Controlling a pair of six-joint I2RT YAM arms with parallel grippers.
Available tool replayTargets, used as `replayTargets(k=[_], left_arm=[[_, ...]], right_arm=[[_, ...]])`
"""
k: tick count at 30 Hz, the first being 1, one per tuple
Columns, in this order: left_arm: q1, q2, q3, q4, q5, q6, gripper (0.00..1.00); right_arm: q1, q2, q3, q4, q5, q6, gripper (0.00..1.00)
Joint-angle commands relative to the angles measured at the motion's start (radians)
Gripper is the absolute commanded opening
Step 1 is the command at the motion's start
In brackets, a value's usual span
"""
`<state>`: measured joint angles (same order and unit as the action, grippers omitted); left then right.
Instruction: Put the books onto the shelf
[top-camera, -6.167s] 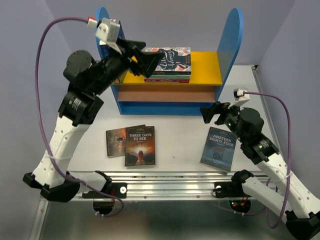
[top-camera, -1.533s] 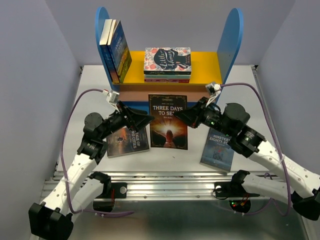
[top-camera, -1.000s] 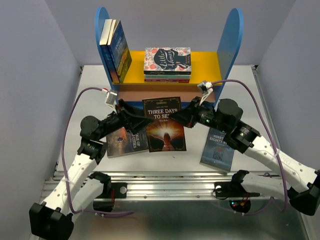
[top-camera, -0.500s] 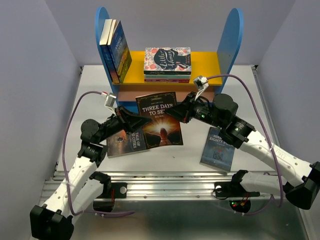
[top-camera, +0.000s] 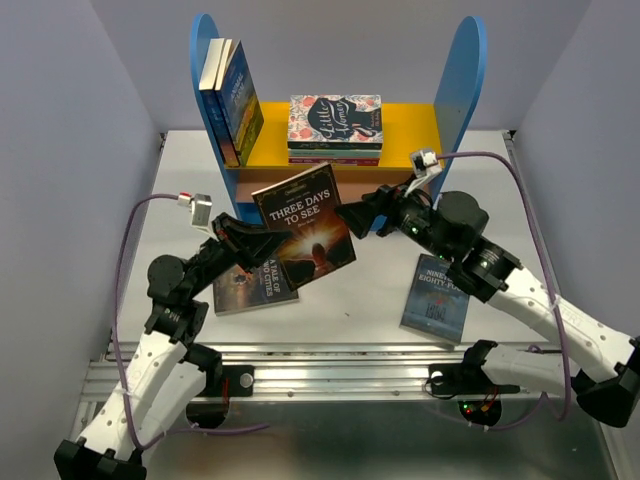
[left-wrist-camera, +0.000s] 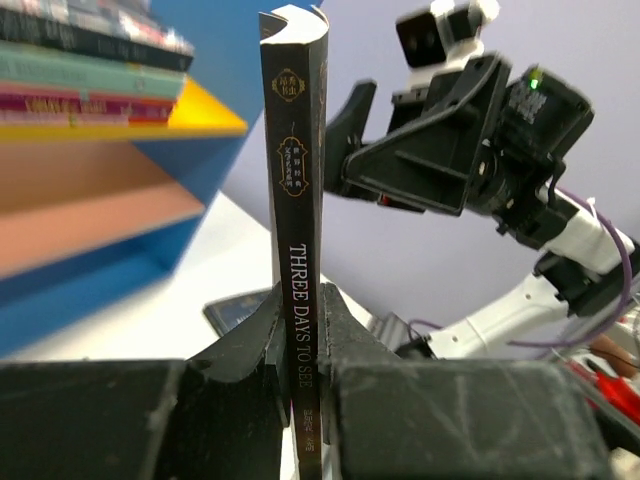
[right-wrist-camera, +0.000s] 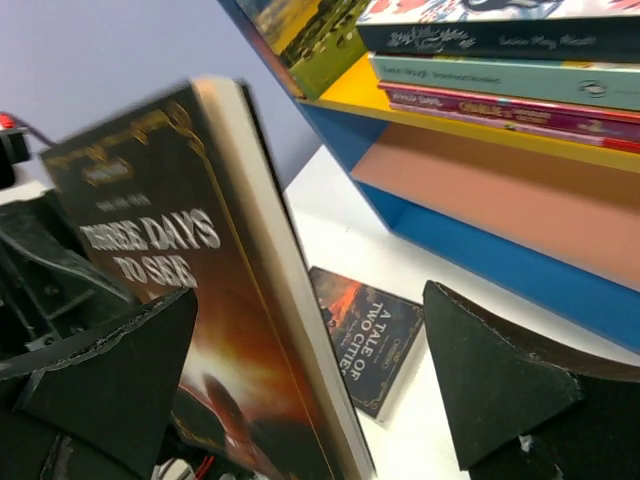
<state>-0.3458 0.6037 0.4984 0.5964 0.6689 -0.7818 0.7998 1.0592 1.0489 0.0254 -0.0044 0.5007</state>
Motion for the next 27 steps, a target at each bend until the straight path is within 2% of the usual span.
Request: replayTargets(k=[1,4,8,14,17,22,27], left_arm=[[-0.001,-0.084,0.127,0.050,-0.107,0.088,0.00],[-0.002,-0.078,0.164,0.033,-0.176,0.133,0.00],[-0.001,0.002,0.301,0.028,-0.271,0.205,0.00],[-0.001,0.143,0.558,0.023,-0.305,0.361,0.00],[-0.002,0.279,0.684,-0.021,-0.331,0.442,0.00],[-0.002,0.425,0.830,-0.076,-0.497,0.588,0.00],[-0.007,0.528,0.916,-0.087,-0.526,0.677,0.00]], right_arm=[[-0.002,-0.105,-0.035,-0.002,0.191,-0.043,1.00],[-0.002,-0.159,-0.056,-0.057,0.270,-0.080,1.00],[-0.002,-0.186,-0.084,-0.136,0.378,-0.105,1.00],[-0.002,-0.203,-0.081,-0.191,0.391,-0.122,1.00],[-0.002,-0.215,-0.078,-0.191,0.408,-0.129,1.00],[-0.002,-0.226,-0.087,-0.193,0.394,-0.129,1.00],[-0.002,-0.219,-0.087,-0.193,0.397,-0.139,1.00]])
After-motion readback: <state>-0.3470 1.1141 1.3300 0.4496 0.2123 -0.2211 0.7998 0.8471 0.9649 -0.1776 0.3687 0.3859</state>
